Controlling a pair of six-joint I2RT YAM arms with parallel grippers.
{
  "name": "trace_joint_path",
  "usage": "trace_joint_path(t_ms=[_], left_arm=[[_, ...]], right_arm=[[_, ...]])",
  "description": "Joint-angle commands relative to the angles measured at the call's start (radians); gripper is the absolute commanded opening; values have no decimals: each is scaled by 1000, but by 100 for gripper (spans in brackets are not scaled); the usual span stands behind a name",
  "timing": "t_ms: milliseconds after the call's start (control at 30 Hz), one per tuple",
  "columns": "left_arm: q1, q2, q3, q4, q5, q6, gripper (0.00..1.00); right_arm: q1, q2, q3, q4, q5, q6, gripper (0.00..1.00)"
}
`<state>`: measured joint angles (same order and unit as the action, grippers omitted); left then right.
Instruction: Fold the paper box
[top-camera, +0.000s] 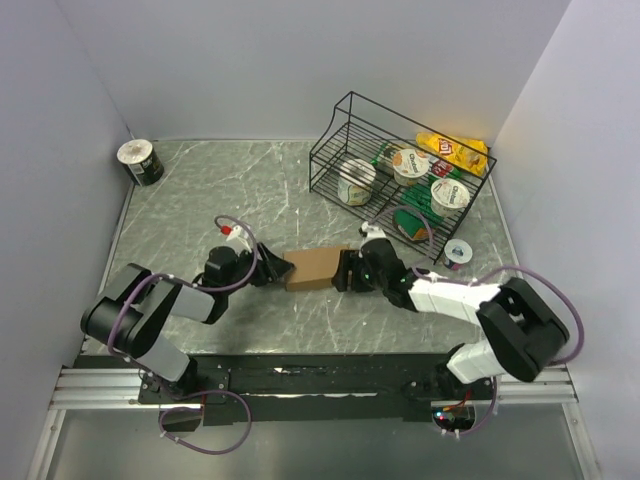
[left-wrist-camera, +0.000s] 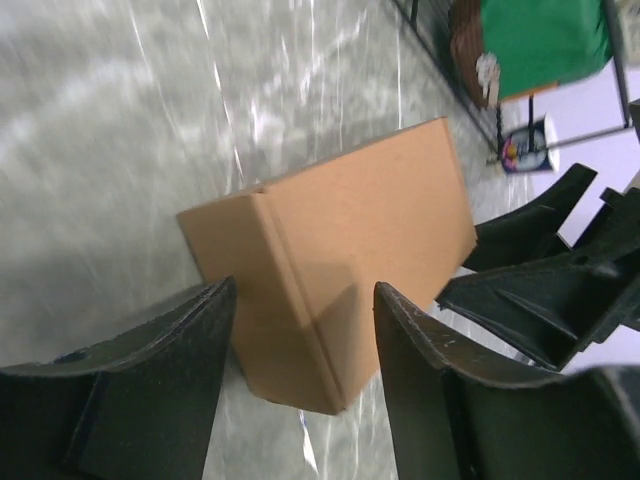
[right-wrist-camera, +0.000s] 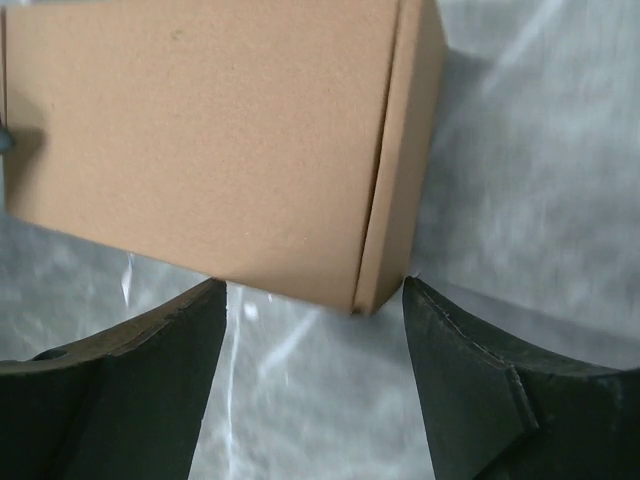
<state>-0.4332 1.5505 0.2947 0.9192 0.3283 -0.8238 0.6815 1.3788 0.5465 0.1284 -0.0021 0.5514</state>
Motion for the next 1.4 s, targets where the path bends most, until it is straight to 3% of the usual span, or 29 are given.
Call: trace_joint_path(t_ms=[0, 67, 133, 167, 300, 567, 700, 867, 1067, 1367], left_arm=[[66, -4, 58, 23, 52, 64, 64], [100, -32, 86, -47, 49, 90, 71], [117, -88, 113, -113, 34, 139, 79], [131, -111, 121, -178, 14, 159, 87], [163, -281, 159, -351, -89, 273, 99], [335, -547, 211, -655, -195, 267, 96], [341, -700, 250, -787, -256, 247, 96], [341, -722, 365, -959, -253, 273, 96], [341, -733, 411, -1008, -267, 295, 96], [341, -776, 393, -985, -255, 302, 96]], right_arm=[[-27, 67, 104, 86, -35, -68, 77], [-26, 77, 141, 77, -47, -77, 78], [-26, 65, 153, 68, -47, -87, 85], [-25, 51, 153, 59, -39, -91, 95], [-37, -71, 156, -2, -10, -172, 100], [-284, -323, 254, -177, -105, -258, 100], [-371, -428, 289, -262, -67, -320, 100], [-439, -553, 268, -308, 23, -331, 100], [-470, -661, 191, -279, 68, -349, 100], [-479, -652, 182, -276, 60, -344, 100]])
